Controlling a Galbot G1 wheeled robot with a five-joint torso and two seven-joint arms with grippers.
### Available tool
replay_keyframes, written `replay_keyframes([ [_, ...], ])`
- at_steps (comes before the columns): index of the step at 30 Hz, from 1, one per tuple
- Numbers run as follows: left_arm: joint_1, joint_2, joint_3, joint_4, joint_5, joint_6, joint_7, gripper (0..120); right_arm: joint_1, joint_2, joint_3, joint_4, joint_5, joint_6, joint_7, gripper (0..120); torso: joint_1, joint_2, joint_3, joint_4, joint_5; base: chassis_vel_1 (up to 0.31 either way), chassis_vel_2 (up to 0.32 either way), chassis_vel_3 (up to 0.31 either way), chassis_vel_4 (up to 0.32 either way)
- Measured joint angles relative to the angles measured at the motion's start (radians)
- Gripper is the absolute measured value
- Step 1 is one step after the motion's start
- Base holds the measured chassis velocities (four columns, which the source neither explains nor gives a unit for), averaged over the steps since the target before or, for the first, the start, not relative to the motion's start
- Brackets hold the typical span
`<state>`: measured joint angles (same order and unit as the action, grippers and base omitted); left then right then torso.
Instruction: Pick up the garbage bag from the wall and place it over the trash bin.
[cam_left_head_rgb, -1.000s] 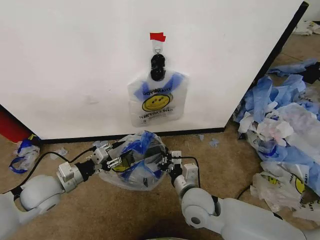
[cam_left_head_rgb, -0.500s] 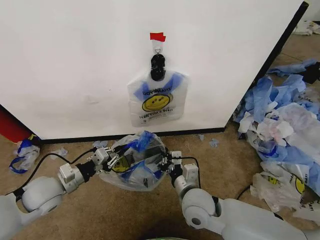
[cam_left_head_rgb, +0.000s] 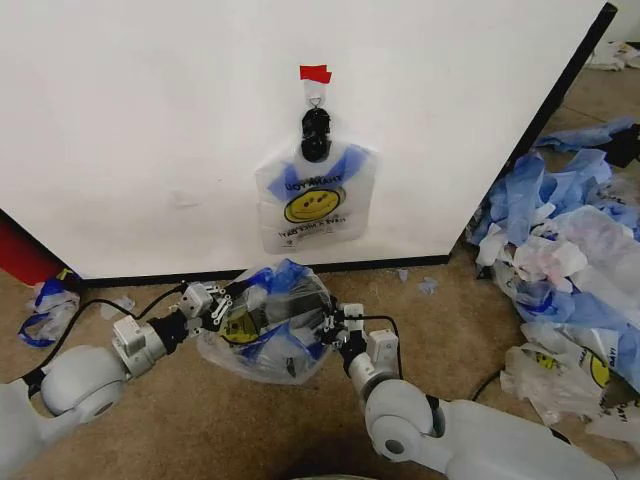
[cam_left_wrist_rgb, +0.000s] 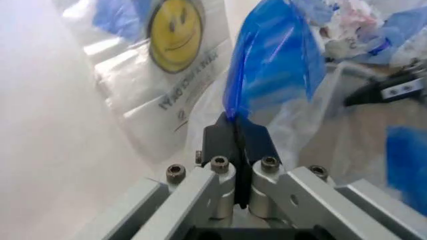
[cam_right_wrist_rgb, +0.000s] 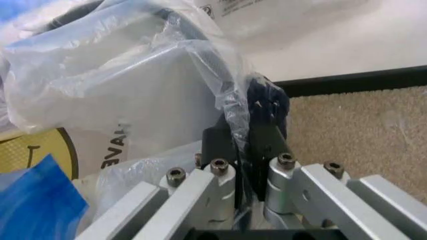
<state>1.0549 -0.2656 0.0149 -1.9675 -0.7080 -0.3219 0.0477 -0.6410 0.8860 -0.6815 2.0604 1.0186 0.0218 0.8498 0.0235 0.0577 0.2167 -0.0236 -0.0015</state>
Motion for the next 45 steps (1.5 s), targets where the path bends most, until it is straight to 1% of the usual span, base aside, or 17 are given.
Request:
replay_keyframes([
  [10,-0.011,-0.026,0.006,0.077,0.001,-0.009,0.006,0,-0.022,-0.034,0.008,0.043,0.002,0.022,-0.032,0,0.000,0.000,0.000,-0.0001,0.0003,0.000,0.000,0.000,0.000],
  [21,-0.005,-0.046,0.015,0.129,-0.005,-0.013,0.007,0,-0.020,-0.047,0.020,0.073,0.010,0.043,-0.067,0,0.000,0.000,0.000,0.0000,0.0002,0.000,0.000,0.000,0.000],
  [30,0.008,-0.061,0.023,0.148,0.001,-0.024,0.009,0,-0.019,-0.051,0.047,0.069,0.012,0.050,-0.078,0,0.000,0.000,0.000,-0.0001,0.0003,0.000,0.000,0.000,0.000],
  [45,0.032,-0.088,0.029,0.149,0.015,-0.039,0.005,0,-0.011,-0.034,0.081,0.037,0.012,0.055,-0.084,0,0.000,0.000,0.000,0.0000,0.0003,0.000,0.000,0.000,0.000],
])
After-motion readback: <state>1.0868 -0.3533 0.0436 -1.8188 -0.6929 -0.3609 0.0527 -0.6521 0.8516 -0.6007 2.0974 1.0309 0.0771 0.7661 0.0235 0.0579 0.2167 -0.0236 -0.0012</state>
